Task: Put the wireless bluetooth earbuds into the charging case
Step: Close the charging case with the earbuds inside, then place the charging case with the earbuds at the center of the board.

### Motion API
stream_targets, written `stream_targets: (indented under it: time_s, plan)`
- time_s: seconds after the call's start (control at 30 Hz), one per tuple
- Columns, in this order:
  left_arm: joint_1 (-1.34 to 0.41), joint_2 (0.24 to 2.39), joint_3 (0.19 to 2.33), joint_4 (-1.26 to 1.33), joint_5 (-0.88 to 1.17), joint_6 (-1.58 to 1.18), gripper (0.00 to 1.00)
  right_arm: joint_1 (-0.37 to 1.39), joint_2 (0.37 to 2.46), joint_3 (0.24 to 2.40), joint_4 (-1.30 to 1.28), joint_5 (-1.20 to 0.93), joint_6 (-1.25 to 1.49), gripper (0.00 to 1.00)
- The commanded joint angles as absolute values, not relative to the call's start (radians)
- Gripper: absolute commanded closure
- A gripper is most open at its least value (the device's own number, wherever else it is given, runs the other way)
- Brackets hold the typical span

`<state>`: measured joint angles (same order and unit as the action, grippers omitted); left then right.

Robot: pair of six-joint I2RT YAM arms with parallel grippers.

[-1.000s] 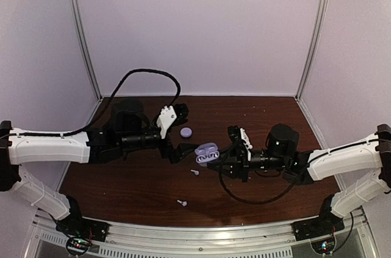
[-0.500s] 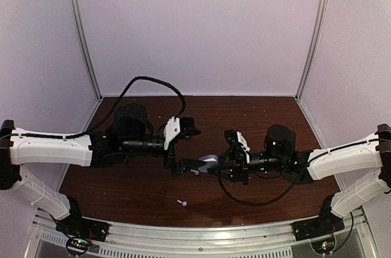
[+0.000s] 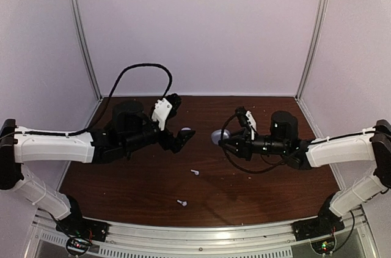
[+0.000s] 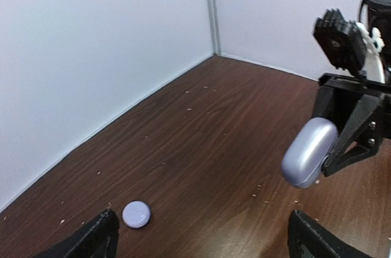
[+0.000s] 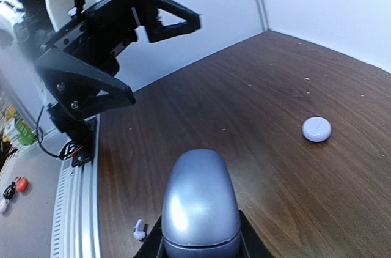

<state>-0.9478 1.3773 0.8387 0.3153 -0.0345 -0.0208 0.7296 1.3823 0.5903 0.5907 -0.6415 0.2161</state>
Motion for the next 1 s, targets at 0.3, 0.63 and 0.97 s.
stream_targets:
  time_s: [0.3,0.63,0.97]
  plan:
    - [-0.805,1.399,0.831,0.363,-0.242,-0.272,0.02,0.488,1.76,0.972,0.3,-0.58,0.275,0.98]
    - [-0.805,1.428,0.845,0.367,-0.248,-0.266,0.02,0.439,2.033,1.198,0.178,-0.581,0.284,0.95]
    - [-0.798,1.529,0.9,0.291,-0.227,-0.245,0.02,0.406,2.045,1.196,0.141,-0.535,0.276,0.74]
